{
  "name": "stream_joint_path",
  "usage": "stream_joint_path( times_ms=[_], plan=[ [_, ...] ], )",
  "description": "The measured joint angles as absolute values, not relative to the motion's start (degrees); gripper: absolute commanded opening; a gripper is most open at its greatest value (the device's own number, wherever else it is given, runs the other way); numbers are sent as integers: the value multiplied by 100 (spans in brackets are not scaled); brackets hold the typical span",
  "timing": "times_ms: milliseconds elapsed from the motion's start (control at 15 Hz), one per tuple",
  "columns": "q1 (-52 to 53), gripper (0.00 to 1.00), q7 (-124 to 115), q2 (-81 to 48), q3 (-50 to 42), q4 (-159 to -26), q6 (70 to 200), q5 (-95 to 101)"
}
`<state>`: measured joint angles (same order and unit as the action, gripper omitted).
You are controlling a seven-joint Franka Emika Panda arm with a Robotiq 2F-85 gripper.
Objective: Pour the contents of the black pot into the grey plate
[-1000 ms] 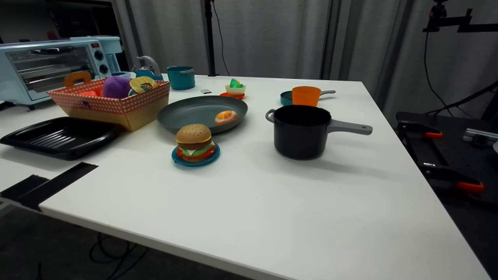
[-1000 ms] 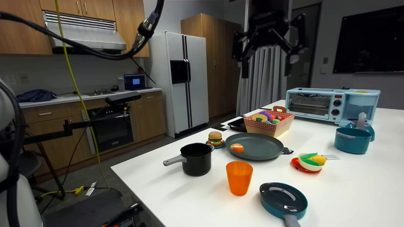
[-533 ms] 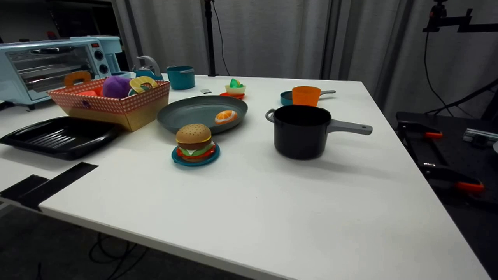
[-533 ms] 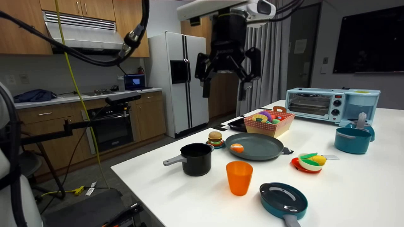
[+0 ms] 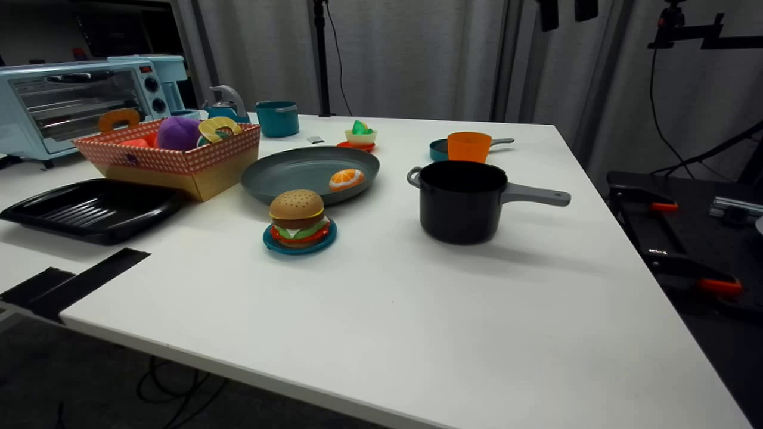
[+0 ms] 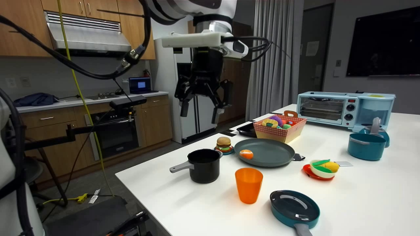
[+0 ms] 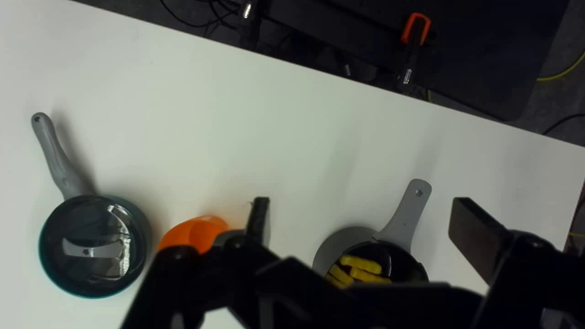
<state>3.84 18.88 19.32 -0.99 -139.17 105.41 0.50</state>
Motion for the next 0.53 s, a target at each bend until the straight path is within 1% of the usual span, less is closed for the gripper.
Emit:
stream_joint_path(
  times_ms=[533],
  plan=[
    [486, 100, 1942, 1570, -28, -13893, 10545, -199]
  ],
)
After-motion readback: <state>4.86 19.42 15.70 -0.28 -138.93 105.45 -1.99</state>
